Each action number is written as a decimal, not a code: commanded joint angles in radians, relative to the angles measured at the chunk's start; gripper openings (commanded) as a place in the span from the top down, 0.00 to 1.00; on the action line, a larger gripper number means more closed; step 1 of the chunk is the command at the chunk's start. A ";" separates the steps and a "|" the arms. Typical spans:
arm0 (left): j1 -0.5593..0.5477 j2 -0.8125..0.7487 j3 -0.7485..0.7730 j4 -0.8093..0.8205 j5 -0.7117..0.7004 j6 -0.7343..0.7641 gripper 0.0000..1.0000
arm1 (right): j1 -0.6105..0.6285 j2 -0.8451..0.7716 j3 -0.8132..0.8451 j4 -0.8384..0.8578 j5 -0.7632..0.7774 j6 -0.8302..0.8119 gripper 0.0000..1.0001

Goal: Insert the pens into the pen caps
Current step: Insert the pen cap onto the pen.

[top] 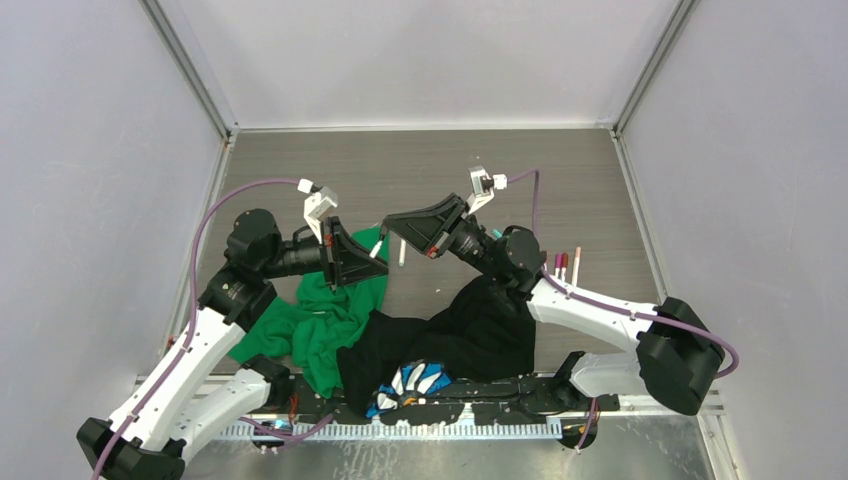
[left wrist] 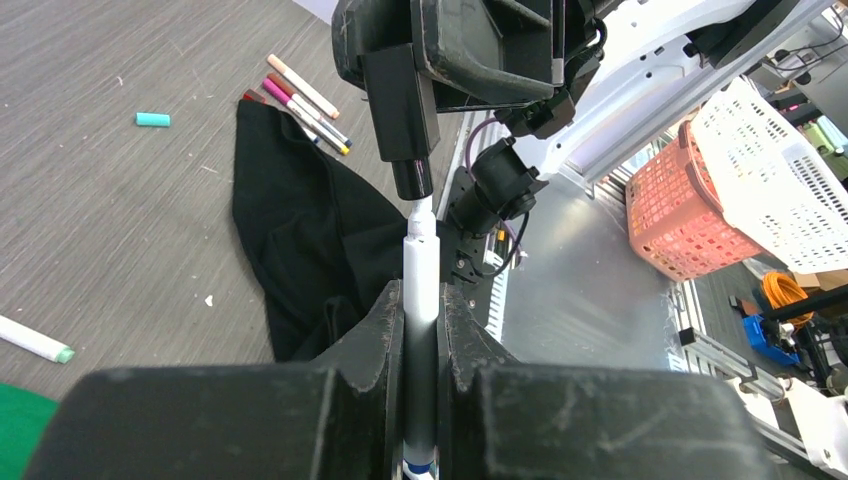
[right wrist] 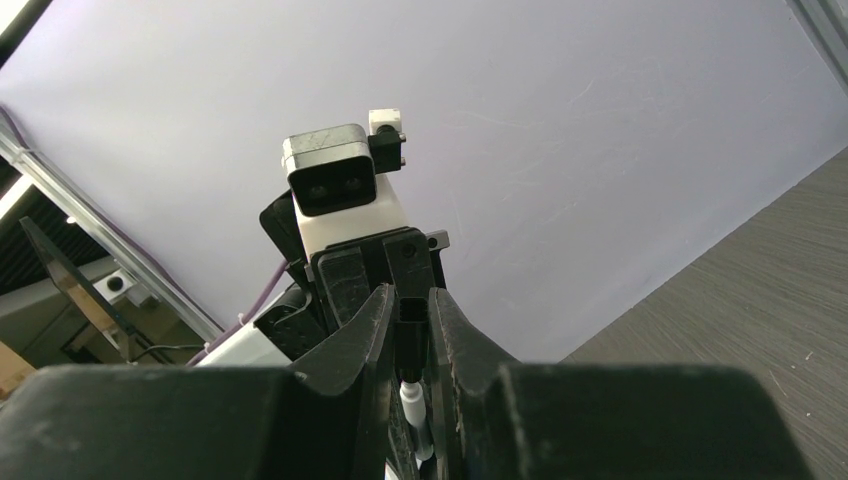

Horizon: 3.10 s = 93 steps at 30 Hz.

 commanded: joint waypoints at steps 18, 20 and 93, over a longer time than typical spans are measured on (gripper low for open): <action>-0.003 -0.034 0.008 0.028 -0.025 0.018 1.00 | 0.013 -0.044 0.027 0.008 -0.033 -0.026 0.99; -0.003 -0.037 0.006 0.029 -0.025 0.018 1.00 | 0.015 -0.043 0.017 0.004 -0.026 -0.028 0.99; -0.003 -0.145 -0.045 0.134 -0.104 -0.022 1.00 | 0.203 -0.031 -0.138 -0.408 -0.252 -0.150 0.99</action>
